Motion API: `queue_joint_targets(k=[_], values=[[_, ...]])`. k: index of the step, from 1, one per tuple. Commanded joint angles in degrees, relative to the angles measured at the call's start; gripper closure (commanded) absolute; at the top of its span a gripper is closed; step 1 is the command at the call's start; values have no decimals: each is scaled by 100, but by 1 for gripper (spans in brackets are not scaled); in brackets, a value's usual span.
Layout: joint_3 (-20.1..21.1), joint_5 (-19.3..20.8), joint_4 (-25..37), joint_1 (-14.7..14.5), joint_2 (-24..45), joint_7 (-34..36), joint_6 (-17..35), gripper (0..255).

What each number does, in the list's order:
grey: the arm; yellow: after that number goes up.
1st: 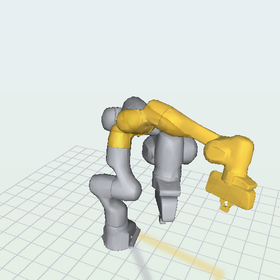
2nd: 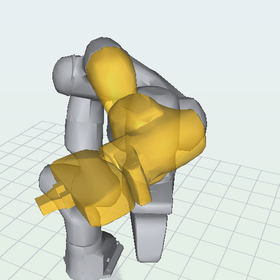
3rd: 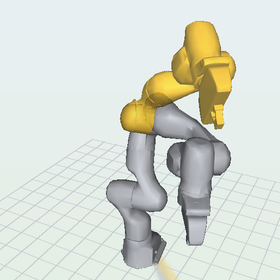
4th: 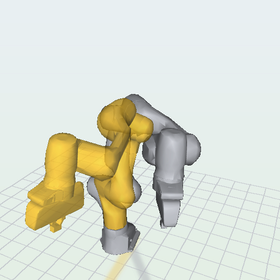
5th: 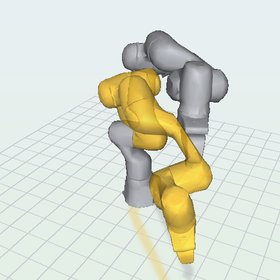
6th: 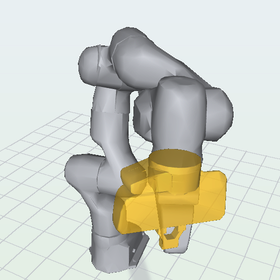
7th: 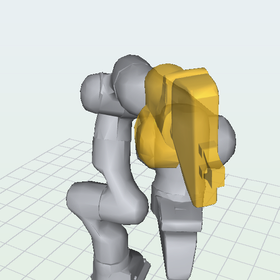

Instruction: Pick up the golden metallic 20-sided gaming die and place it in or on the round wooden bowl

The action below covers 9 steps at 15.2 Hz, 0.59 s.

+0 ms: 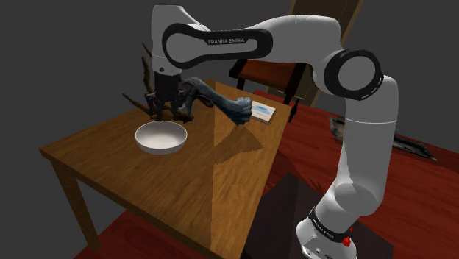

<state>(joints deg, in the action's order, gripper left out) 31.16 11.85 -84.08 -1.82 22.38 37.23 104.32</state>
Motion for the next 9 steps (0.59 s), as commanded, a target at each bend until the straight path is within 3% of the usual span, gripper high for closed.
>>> queue_joint_targets(k=[1, 9], values=[[-84, 237, 799, -205, 559, 19, -289, 255], [-125, 278, 244, -149, 605, 71, 299, 255]])
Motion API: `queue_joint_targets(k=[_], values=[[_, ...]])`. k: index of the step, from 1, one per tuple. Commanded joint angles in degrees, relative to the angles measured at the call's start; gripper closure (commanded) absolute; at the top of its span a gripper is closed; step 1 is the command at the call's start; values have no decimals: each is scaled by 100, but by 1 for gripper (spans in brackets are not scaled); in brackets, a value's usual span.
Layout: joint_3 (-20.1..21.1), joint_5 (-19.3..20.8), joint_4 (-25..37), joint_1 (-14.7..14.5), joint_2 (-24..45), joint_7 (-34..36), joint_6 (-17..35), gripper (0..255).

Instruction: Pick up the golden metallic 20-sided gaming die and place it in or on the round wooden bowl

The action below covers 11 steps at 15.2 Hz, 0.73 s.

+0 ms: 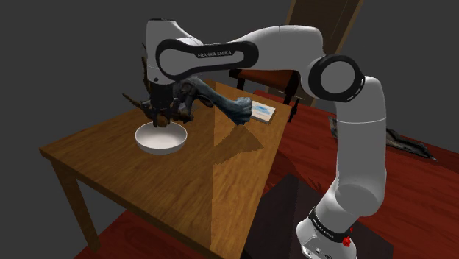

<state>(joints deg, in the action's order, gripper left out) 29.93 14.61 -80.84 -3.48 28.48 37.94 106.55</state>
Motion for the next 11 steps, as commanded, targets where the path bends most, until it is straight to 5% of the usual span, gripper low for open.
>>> queue_joint_targets(k=[1, 11], values=[[-8, 10, -140, 21, 7, 8, 146, 255], [-38, 64, -403, 34, 86, 50, 475, 255]])
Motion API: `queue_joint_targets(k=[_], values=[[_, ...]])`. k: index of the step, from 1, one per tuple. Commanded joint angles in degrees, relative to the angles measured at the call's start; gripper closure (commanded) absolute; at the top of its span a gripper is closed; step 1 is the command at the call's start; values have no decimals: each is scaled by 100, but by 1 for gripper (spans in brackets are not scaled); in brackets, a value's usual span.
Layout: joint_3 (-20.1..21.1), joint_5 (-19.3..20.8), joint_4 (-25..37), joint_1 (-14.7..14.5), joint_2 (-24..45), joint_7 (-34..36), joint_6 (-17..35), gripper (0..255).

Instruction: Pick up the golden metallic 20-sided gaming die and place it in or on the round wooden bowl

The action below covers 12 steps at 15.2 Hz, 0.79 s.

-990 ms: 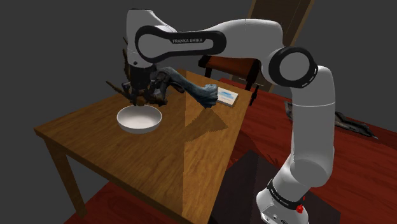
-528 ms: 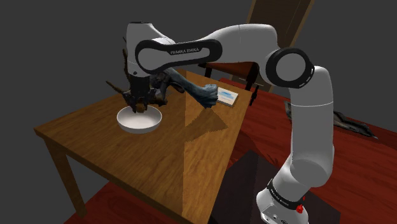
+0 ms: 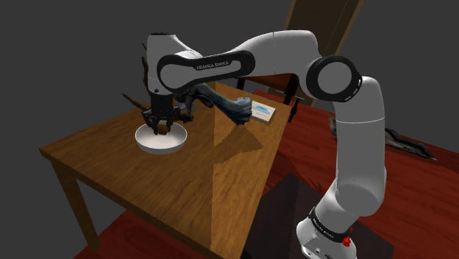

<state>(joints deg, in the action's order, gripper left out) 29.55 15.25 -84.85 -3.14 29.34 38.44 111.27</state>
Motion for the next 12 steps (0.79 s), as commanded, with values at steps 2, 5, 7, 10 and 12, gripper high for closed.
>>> queue_joint_targets(k=[2, 5, 7, 10, 12], values=[[0, 0, -2, 0, 0, 0, 3, 255], [0, 0, -2, 0, 0, 0, 3, 0], [0, 0, -2, 0, 0, 0, 3, 0], [33, -58, 254, -9, -91, -43, -331, 0], [56, -97, 523, -31, -145, -76, -644, 0]])
